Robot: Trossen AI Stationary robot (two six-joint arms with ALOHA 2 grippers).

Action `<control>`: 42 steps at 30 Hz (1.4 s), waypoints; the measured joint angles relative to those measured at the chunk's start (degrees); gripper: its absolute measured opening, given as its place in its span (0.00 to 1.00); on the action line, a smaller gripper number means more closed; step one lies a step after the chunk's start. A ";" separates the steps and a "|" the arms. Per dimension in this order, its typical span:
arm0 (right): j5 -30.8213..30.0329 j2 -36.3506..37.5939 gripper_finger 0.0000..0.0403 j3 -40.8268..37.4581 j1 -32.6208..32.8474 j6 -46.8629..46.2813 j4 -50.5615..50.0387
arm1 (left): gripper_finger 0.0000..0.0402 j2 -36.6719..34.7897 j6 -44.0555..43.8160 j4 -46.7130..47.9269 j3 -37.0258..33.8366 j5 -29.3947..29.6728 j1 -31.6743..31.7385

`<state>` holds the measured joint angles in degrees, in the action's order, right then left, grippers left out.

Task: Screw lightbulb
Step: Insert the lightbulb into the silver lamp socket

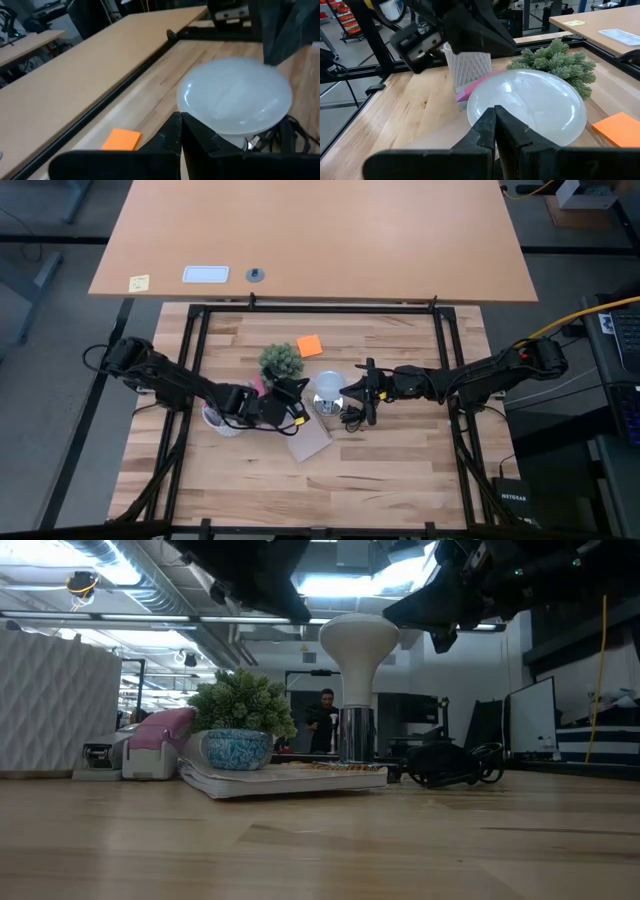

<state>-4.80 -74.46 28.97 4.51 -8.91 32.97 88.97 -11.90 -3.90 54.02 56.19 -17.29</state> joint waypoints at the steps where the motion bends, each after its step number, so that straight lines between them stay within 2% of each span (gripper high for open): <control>1: -0.02 0.00 0.03 0.00 0.00 0.00 0.02 | 0.00 -0.36 0.00 -0.09 0.00 0.02 -0.19; 5: -0.04 0.00 0.03 0.00 -0.02 0.00 0.12 | 0.00 -0.47 0.58 -3.31 0.00 -1.62 -0.58; 12: -0.07 0.00 0.03 0.00 -0.04 0.00 0.15 | 0.00 -0.38 0.76 -4.48 0.02 -14.97 -0.89; 16: -0.07 0.00 0.03 0.00 -0.04 0.00 0.15 | 0.00 -0.38 0.66 -4.46 0.02 -20.52 -0.91; 33: 0.03 0.00 0.03 0.00 -0.02 0.00 0.15 | 0.00 -0.31 -2.72 -0.99 0.02 -20.60 1.95; 42: 2.39 0.00 0.03 0.00 -0.02 0.02 0.09 | 0.00 -0.31 -2.71 -0.94 0.02 -16.56 2.66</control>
<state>-2.41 -74.46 28.97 4.49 -8.88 33.06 88.66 -14.61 -4.84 54.04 39.63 -14.63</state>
